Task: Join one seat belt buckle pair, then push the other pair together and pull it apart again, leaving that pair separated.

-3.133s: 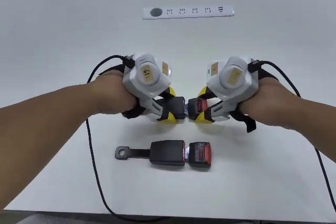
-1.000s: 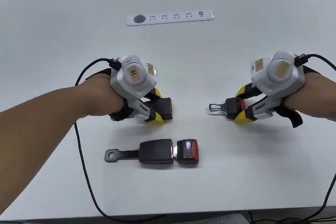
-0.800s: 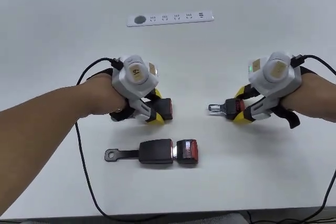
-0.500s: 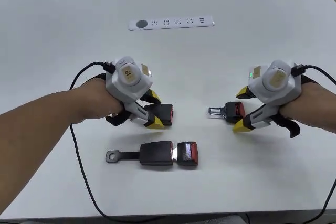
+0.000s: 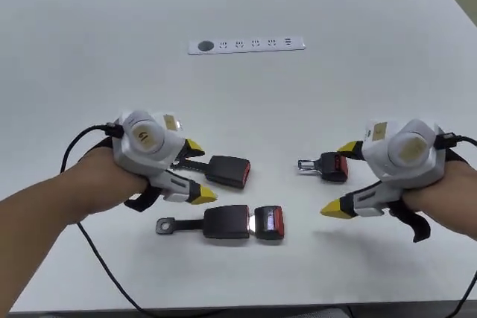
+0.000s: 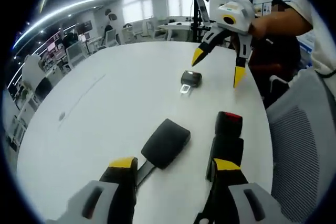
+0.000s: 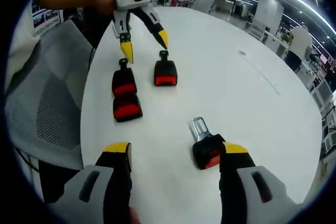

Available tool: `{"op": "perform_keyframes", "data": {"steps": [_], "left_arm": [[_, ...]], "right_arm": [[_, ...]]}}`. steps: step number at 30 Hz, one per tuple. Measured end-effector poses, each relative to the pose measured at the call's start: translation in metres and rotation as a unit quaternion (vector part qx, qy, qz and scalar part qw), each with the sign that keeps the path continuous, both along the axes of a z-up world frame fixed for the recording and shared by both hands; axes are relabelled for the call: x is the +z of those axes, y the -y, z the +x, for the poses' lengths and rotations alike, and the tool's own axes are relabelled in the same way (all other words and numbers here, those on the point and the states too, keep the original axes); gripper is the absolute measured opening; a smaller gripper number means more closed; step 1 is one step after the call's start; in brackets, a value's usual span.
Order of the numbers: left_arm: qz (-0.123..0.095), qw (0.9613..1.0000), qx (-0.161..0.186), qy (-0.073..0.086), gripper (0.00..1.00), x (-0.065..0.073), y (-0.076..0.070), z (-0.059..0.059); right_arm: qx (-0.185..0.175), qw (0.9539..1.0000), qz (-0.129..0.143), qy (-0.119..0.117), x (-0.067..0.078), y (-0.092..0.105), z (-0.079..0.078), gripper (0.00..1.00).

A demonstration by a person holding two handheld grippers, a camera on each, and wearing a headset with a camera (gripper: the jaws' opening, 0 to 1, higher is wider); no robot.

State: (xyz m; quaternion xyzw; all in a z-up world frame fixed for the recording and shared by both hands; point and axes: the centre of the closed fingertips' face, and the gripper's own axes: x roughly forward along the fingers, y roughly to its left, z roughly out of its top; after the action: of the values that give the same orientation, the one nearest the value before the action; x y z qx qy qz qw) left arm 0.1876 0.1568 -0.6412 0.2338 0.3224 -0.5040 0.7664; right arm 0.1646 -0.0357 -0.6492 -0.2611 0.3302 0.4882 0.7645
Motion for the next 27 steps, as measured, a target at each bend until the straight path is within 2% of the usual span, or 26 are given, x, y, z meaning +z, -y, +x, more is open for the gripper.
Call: {"op": "perform_keyframes", "data": {"steps": [3, 5, 8, 11, 13, 18, 20, 23, 25, 27], "left_arm": [[-0.004, 0.9998, 0.017, 0.007, 0.65, 0.002, -0.012, -0.007], [-0.006, 0.9996, 0.025, 0.010, 0.68, 0.005, -0.017, -0.013], [-0.009, 0.9987, 0.046, 0.022, 0.72, 0.006, -0.034, -0.021], [-0.021, 0.9969, 0.074, 0.021, 0.79, 0.009, -0.047, -0.029], [-0.041, 0.9940, 0.101, 0.006, 0.80, 0.010, -0.055, -0.037], [-0.042, 0.9923, 0.117, 0.005, 0.86, 0.009, -0.068, -0.055], [-0.043, 0.9907, 0.129, 0.006, 0.91, 0.008, -0.076, -0.057], [-0.043, 0.9866, 0.157, 0.013, 0.99, 0.007, -0.089, -0.056], [-0.044, 0.9847, 0.168, 0.014, 1.00, 0.007, -0.093, -0.055], [-0.042, 0.9832, 0.176, 0.018, 1.00, 0.010, -0.094, -0.056]], "right_arm": [[-0.012, 0.9999, 0.005, 0.006, 0.006, 0.001, -0.010, 0.74], [-0.021, 0.9997, 0.005, 0.007, 0.005, 0.004, -0.014, 0.77], [-0.041, 0.9991, 0.006, 0.012, 0.005, 0.012, -0.019, 0.84], [-0.065, 0.9977, 0.015, 0.014, 0.002, 0.023, -0.022, 0.88], [-0.078, 0.9967, 0.017, 0.016, 0.000, 0.031, -0.023, 0.90], [-0.098, 0.9946, 0.029, 0.017, 0.009, 0.039, -0.031, 0.96], [-0.110, 0.9931, 0.037, 0.020, 0.010, 0.040, -0.031, 0.99], [-0.120, 0.9916, 0.040, 0.026, 0.010, 0.043, -0.031, 1.00], [-0.123, 0.9911, 0.040, 0.032, 0.015, 0.041, -0.034, 1.00], [-0.125, 0.9907, 0.040, 0.033, 0.011, 0.041, -0.033, 1.00]]}}
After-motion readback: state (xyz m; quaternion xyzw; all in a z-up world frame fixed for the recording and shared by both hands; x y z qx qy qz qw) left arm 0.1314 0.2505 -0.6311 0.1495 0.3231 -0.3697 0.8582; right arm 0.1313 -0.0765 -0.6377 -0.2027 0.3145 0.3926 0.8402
